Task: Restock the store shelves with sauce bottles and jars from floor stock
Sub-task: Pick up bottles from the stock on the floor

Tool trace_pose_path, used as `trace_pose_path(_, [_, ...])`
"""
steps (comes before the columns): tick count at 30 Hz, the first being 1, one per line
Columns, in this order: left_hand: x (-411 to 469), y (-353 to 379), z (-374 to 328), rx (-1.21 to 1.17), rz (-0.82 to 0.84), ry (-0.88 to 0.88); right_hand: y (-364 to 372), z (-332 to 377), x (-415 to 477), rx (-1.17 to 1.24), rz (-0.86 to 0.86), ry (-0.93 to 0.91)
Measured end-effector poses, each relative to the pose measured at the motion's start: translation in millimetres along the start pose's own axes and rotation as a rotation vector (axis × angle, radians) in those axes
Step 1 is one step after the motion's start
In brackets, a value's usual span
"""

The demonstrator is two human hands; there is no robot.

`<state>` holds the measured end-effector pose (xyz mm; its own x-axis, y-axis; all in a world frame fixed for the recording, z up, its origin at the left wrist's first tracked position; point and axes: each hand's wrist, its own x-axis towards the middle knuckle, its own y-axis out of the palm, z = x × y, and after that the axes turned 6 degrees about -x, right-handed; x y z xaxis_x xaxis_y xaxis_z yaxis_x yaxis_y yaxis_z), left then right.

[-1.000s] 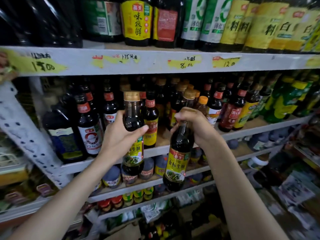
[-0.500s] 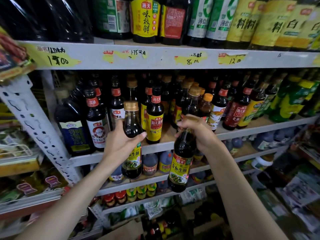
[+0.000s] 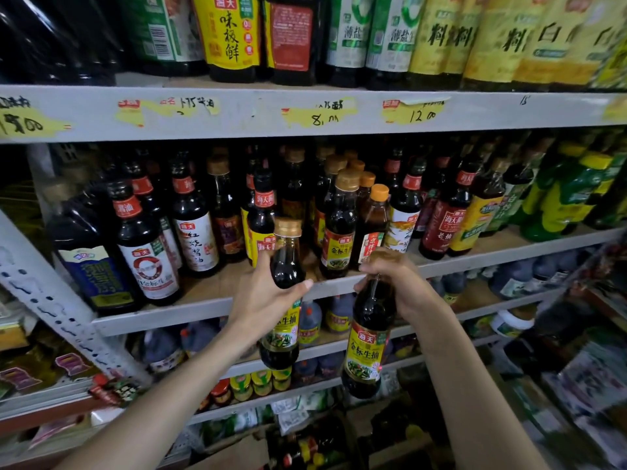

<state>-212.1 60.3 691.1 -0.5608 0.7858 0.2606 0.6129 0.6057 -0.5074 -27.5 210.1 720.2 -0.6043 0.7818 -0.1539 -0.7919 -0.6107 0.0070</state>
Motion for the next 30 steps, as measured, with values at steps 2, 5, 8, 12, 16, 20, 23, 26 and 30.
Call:
trace_pose_path(2, [3,16,-8,-0.049,-0.029,-0.033,-13,0,5,0.009,0.026,0.001])
trace_pose_path(5, [8,38,-24,-0.147,-0.108,-0.068,-27,3,13,-0.021,0.052,-0.003])
trace_pose_path(8, [20,54,-47,-0.238,-0.228,-0.035,-34,8,22,-0.03,0.088,-0.004])
trace_pose_path(12, [47,66,-70,-0.317,-0.344,-0.051,-41,16,32,-0.053,0.205,-0.072])
trace_pose_path(16, [70,76,-77,-0.368,-0.412,-0.143,-45,19,39,-0.044,0.274,-0.089])
trace_pose_path(20, [80,82,-71,-0.355,-0.432,-0.181,-46,13,44,-0.027,0.29,-0.102])
trace_pose_path(23, [82,82,-65,-0.343,-0.407,-0.159,-45,7,46,-0.048,0.275,-0.079])
trace_pose_path(26, [87,77,-61,-0.315,-0.377,-0.175,-42,2,45,-0.027,0.255,-0.066])
trace_pose_path(30, [95,65,-58,-0.241,-0.298,-0.188,-35,-1,43,-0.017,0.215,-0.071])
